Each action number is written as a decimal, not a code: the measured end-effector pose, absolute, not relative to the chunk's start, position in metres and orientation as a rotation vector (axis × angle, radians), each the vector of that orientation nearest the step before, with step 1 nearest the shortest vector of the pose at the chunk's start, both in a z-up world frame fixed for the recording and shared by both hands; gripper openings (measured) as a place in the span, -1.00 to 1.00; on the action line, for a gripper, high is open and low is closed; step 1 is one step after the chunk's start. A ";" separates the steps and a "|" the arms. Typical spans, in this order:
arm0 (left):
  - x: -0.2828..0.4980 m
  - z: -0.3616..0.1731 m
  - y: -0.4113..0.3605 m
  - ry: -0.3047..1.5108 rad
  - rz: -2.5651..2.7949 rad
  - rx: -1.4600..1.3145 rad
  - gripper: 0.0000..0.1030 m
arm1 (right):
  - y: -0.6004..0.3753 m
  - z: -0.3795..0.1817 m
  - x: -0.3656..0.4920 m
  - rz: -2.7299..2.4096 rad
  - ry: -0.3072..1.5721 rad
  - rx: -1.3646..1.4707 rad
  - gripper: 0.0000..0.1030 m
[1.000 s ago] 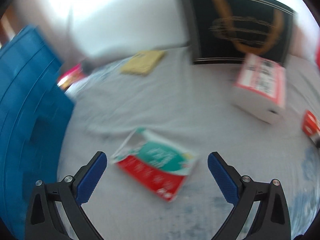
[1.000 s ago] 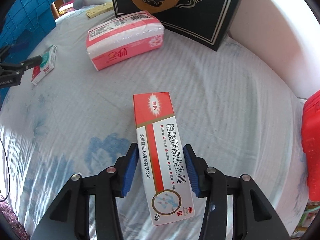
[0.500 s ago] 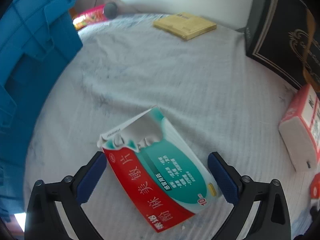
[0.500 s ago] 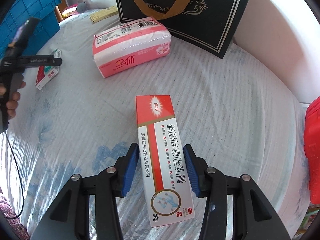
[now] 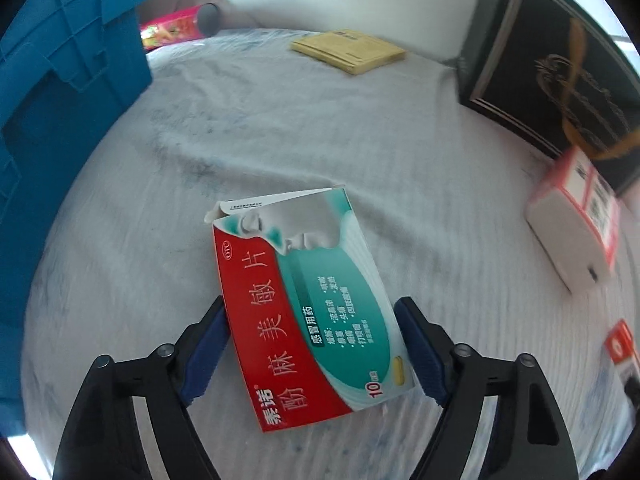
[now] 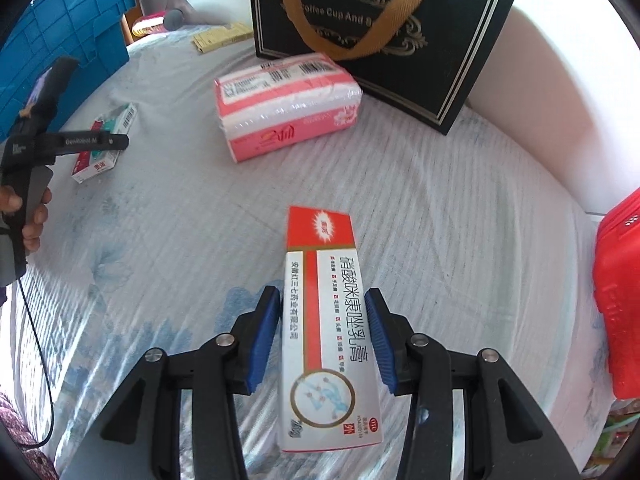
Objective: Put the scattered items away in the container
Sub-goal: 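Grasp the teal-red medicine box with the left tool while the right tool holds the ointment box, then carry both medicine boxes in the two tools over the blue crate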
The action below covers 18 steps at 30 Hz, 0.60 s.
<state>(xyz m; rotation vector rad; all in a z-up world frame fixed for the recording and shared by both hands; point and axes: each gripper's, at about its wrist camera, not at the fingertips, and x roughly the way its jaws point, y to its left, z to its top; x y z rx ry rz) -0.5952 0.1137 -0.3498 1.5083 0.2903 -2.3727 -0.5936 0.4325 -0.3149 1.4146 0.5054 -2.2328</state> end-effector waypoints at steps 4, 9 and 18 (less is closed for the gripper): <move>-0.579 -0.349 0.116 0.261 -2.415 1.525 0.54 | 0.430 -0.308 -0.580 -2.285 0.503 1.382 -0.17; -0.558 -0.331 0.123 0.119 -2.493 1.467 0.53 | 0.430 -0.307 -0.562 -2.321 0.427 1.375 -0.17; -0.526 -0.286 0.145 -0.097 -2.635 1.378 0.54 | 0.425 -0.284 -0.521 -2.380 0.266 1.334 -0.17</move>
